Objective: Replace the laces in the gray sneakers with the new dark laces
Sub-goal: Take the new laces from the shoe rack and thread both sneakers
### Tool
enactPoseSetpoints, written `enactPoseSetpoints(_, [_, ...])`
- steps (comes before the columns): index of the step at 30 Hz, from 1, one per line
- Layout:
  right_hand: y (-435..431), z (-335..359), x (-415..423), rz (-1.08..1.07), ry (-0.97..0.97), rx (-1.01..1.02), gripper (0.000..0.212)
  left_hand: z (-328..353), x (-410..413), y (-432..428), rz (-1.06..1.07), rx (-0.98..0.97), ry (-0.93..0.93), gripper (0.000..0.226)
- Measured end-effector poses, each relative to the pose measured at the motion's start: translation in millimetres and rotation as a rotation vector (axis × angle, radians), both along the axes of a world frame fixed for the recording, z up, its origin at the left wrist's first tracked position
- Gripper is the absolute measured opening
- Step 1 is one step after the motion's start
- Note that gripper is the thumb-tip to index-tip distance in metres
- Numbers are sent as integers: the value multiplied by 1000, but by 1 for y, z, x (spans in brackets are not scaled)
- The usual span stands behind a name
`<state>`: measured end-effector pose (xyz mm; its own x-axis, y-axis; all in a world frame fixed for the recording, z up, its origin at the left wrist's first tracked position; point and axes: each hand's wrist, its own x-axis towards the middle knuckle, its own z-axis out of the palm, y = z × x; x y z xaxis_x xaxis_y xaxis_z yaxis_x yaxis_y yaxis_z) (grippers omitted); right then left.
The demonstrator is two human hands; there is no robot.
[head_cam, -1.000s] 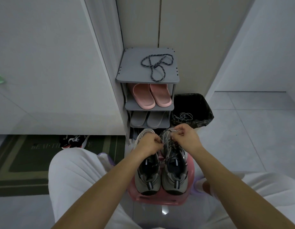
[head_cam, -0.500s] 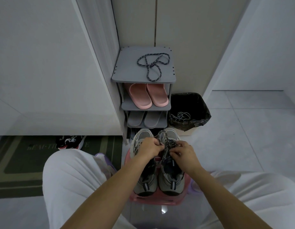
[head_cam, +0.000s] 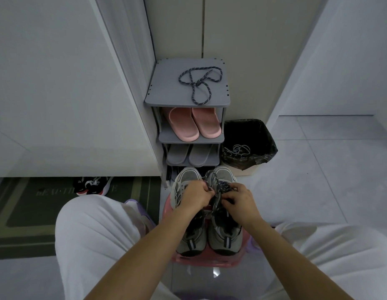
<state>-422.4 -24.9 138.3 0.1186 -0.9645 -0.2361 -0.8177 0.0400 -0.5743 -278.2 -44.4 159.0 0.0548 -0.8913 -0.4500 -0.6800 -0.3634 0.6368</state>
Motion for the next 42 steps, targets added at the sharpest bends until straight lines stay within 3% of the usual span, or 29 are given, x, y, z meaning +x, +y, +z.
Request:
enactPoseSetpoints(15, [0, -2, 2, -34, -33, -4, 20, -3, 2, -6, 3, 83, 79, 28])
enactPoseSetpoints(23, [0, -1, 3, -37, -21, 2, 21, -8, -4, -2, 21, -35, -8, 16])
enactPoseSetpoints(36, [-1, -8, 3, -79, -64, -6, 18, -12, -1, -3, 48, 40, 104, 18])
enactPoseSetpoints(42, [-1, -11, 2, -94, -112, 0, 12, -11, -4, 2, -20, -7, -25, 19])
